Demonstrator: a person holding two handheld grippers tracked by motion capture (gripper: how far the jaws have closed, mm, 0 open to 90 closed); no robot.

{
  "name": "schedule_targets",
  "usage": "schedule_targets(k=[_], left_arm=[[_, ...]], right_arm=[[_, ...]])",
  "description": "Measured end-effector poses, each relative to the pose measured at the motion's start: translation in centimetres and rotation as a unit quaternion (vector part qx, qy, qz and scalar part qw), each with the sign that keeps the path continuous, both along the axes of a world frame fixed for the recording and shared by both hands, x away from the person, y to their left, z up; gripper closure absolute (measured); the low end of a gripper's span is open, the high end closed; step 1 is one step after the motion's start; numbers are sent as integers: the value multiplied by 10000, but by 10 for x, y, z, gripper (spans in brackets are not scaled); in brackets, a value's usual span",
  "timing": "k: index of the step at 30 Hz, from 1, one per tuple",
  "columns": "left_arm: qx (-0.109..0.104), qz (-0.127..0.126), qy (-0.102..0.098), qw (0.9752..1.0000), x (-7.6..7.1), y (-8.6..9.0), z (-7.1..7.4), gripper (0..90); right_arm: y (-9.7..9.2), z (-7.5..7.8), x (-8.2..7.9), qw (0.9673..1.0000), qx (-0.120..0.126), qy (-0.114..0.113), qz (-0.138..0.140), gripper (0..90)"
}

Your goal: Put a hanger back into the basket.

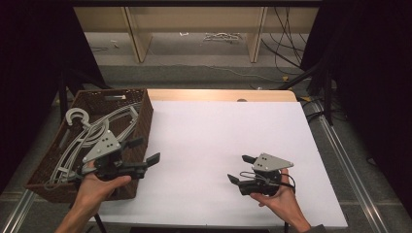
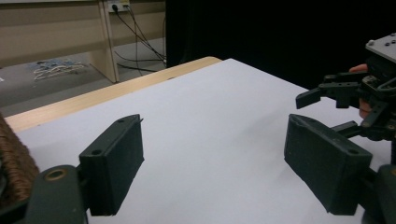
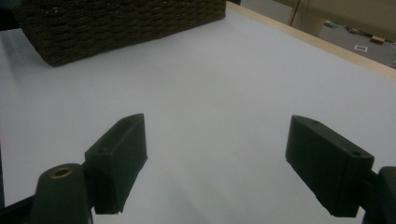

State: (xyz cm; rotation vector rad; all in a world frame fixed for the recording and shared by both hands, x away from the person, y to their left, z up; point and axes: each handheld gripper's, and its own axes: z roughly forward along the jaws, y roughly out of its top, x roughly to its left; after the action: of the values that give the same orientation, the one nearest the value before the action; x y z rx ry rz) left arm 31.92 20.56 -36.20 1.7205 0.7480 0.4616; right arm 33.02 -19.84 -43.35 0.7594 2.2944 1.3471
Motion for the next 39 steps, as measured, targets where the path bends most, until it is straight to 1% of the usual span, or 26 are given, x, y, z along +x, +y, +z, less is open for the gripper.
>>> schedule_targets(k=[2,3,5,6,8,10,11,15,17,18,20,21,22,23,24,25,26,27,28,30,31,33,35,36,38,39], left_arm=[[-24,-80,10,10000,-1,-6,-6,186],[44,-127,-54,9999,-1,-9,-8,182],[58,-160,-38,9998,-3,-13,-14,175],[47,-189,-37,9998,-4,-15,-15,173],[130,-260,-98,9995,-7,-18,-18,164],[151,-259,-131,9995,-8,-20,-20,165],[136,-265,-103,9995,-9,-21,-22,165],[137,-231,-106,9996,-11,-21,-26,166],[147,-220,-118,9996,-11,-21,-28,167],[100,-225,-130,9996,-11,-21,-29,168],[138,-218,-112,9996,-12,-22,-31,168],[148,-223,-125,9996,-12,-22,-32,169],[176,-223,-108,9995,-13,-23,-33,170],[159,-253,-86,9995,-13,-24,-35,171],[205,-254,-97,9994,-14,-25,-36,172],[249,-259,-106,9993,-14,-25,-38,173],[241,-255,-88,9993,-14,-26,-39,173],[234,-277,-65,9993,-14,-27,-41,173],[282,-271,-78,9992,-14,-26,-42,173],[297,-276,-50,9992,-14,-27,-45,173],[273,-300,-64,9992,-14,-27,-48,173],[355,-291,-83,9989,-14,-25,-52,174],[373,-290,-87,9988,-13,-24,-56,174],[383,-266,-82,9989,-14,-23,-57,174],[364,-256,-61,9990,-15,-22,-60,174],[375,-265,-123,9989,-15,-22,-61,174]], right_arm=[[0,0,0,10000,5,5,-1,216],[0,0,0,10000,16,25,-1,216],[1,0,1,10000,21,41,-4,216],[1,0,2,10000,10,-25,12,216],[3,-1,2,10000,0,-25,13,216],[3,-1,0,10000,-7,21,22,216],[3,0,0,10000,5,-15,8,216],[4,2,0,10000,12,-47,-9,215],[4,2,-1,10000,59,-12,3,214],[4,2,-1,10000,94,17,4,214],[4,2,-2,9999,124,10,0,213],[3,2,-3,9999,125,-36,-21,213],[3,2,-4,9999,152,23,-23,213],[3,2,-4,9999,169,9,-13,213],[2,3,-5,9999,166,-35,-34,210],[2,2,-6,9998,189,48,-7,209],[2,3,-6,9998,168,-69,-33,205],[2,2,-7,9998,177,-51,-49,203],[2,2,-9,9998,207,21,-43,201],[2,1,-9,9998,206,-3,-32,192],[2,1,-10,9998,207,28,-32,191],[3,0,-12,9997,206,95,-49,189],[3,-1,-14,9996,251,58,-104,186],[3,-1,-15,9994,300,124,-71,184],[1,-1,-18,9996,244,23,-143,180],[1,-1,-19,9995,291,58,-137,179]])
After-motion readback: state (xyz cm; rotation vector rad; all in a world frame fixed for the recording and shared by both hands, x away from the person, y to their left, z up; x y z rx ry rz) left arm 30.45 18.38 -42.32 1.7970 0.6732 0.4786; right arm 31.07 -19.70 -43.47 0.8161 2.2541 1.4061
